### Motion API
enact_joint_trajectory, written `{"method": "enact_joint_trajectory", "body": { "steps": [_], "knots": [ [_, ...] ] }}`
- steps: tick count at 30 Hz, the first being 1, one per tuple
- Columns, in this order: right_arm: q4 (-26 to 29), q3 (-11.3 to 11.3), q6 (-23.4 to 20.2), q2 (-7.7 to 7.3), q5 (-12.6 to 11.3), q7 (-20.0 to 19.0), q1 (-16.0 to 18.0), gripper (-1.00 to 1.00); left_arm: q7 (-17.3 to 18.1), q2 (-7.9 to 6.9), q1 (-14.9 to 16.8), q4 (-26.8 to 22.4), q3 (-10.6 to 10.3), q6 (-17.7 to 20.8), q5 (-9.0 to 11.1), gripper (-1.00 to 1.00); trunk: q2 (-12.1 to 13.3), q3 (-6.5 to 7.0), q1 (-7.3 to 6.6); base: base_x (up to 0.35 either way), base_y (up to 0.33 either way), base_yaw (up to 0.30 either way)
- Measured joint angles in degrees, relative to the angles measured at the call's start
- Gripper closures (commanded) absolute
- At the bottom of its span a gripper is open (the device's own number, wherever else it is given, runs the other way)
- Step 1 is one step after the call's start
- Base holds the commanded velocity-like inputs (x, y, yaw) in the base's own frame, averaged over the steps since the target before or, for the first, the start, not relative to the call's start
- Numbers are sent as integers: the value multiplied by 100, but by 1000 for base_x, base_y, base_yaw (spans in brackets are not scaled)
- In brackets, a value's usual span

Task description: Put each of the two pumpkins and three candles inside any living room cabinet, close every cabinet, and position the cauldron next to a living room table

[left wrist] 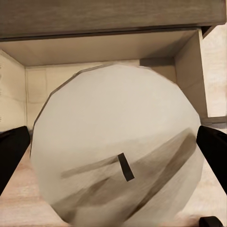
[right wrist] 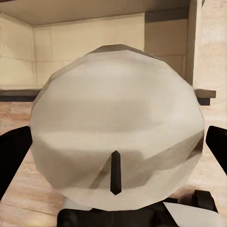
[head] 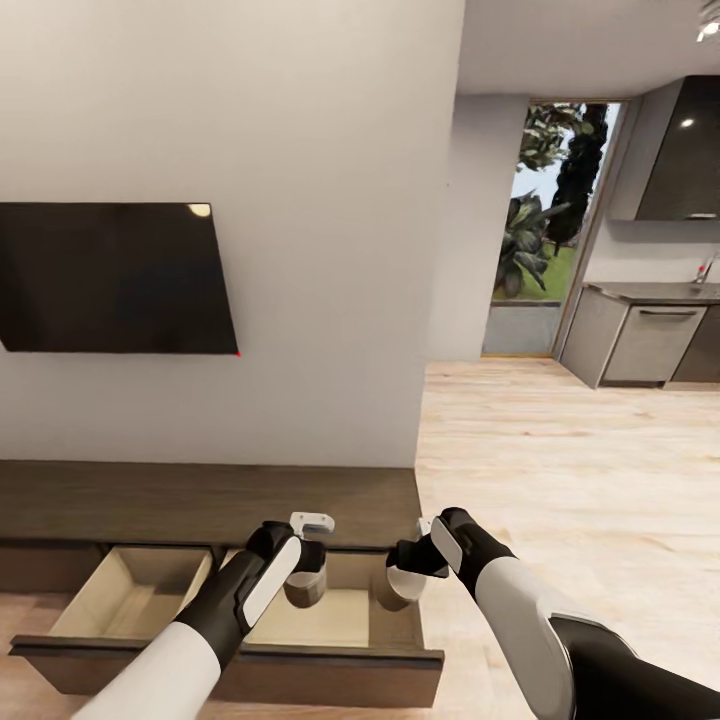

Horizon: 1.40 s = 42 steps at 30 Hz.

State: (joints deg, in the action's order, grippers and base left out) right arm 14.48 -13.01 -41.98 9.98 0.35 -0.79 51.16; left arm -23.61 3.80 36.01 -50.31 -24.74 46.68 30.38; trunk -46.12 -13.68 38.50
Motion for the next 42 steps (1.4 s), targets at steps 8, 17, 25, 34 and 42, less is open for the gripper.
{"method": "enact_joint_trajectory", "body": {
  "steps": [8, 17, 25, 34, 42],
  "knots": [
    [0, 1, 0, 0, 2, -5, 1, 100, 0, 0, -1, -1, 0, -1, 1, 100, 1, 1, 1, 112, 79, -3],
    [-4, 2, 2, 0, 7, -8, -2, 100, 0, 1, 5, -5, -1, -9, 7, 100, 0, 15, 1, 82, 51, -75],
    [-8, 1, 6, 0, 4, -15, -2, 100, 1, 5, 2, 0, -4, -4, 7, 100, 0, 21, 0, 76, 7, -27],
    [-9, 1, 9, 0, 4, -16, -2, 100, -3, 5, 3, -4, -5, -2, 4, 100, 0, 22, 0, 86, 8, -1],
    [-9, 1, 8, 0, 4, -16, 2, 100, -1, 2, 2, -5, -9, -2, 4, 100, 1, 22, 1, 73, 4, 0]
  ]
}}
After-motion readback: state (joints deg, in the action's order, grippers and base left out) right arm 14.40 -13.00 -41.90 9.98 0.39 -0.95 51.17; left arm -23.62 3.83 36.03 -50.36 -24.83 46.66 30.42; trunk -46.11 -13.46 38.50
